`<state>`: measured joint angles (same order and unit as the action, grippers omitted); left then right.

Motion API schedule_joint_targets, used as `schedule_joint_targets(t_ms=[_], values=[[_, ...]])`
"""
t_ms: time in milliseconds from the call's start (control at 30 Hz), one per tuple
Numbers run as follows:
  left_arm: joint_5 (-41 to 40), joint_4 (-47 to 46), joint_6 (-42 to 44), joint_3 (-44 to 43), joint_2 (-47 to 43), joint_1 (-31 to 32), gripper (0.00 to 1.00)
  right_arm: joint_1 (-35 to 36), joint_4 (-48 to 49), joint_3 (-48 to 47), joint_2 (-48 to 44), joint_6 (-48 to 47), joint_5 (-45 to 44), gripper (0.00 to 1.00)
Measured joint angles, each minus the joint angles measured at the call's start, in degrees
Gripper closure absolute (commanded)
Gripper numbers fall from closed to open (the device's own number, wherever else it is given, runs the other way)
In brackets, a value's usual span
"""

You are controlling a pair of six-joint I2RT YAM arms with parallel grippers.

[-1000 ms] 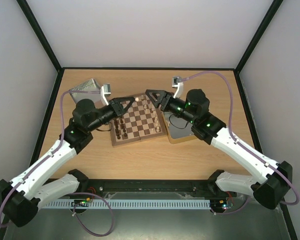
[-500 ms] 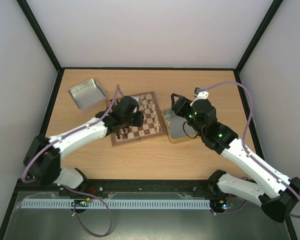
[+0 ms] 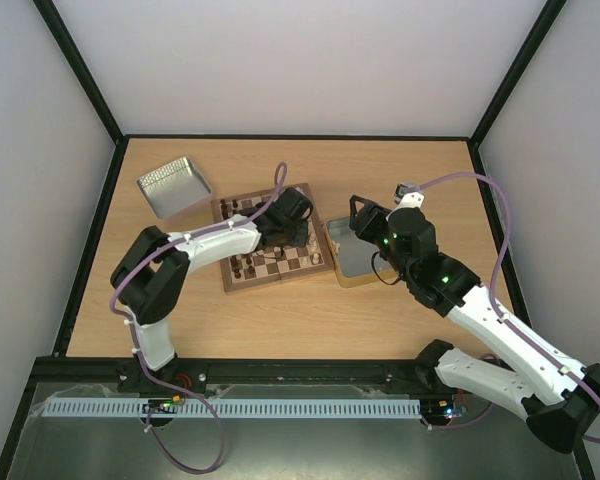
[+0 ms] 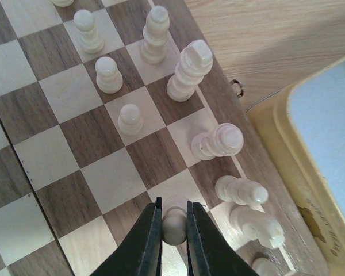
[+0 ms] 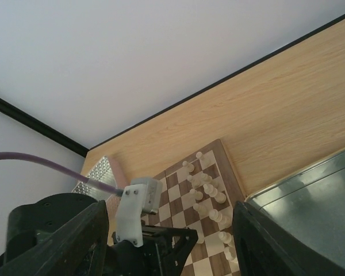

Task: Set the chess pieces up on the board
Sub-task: Place the chess piece on the chessboard.

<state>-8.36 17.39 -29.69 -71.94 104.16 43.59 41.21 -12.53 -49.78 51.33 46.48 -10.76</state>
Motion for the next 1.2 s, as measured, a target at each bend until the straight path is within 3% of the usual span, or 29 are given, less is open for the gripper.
schedule_joint_targets(t_ms=[733, 1000, 1200], values=[[-5.3, 3.6, -0.6, -8.0, 10.1, 0.1, 0.9, 0.0, -0.5, 0.6, 0.0, -1.5, -0.6, 0.4], [-5.3, 4.6, -0.9, -8.5, 10.2, 0.1, 0.73, 0.0, -0.5, 0.6, 0.0, -1.5, -0.6, 0.39], [-4.2, 4.8, -0.9, -8.8, 10.2, 0.1, 0.69, 0.0, -0.5, 0.6, 0.0, -1.6, -0.6, 0.39]])
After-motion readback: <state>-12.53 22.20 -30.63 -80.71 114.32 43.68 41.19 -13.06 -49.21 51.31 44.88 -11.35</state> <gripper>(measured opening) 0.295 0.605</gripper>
